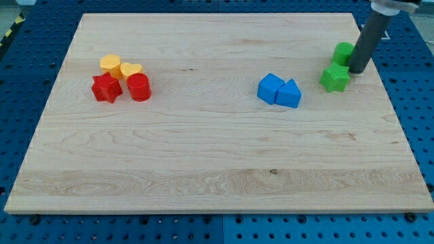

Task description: Move the green circle right top of the corner

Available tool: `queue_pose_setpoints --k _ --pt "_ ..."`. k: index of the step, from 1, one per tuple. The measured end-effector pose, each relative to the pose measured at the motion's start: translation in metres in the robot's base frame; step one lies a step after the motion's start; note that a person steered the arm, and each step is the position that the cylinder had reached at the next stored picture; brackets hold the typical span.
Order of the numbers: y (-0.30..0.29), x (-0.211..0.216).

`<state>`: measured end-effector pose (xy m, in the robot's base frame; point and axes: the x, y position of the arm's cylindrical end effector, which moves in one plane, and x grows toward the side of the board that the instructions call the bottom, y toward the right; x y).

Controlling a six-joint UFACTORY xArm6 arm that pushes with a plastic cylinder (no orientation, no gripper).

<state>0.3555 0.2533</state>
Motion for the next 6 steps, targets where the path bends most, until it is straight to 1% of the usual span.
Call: queue_pose_setpoints --k 1,2,3,5,6 --pt "-0.001 -0.017" --pt "-0.025 -0.020" --pt "-0.060 -0.021" --pt "-0.054 -0.036" --pt "-0.050 -0.030"
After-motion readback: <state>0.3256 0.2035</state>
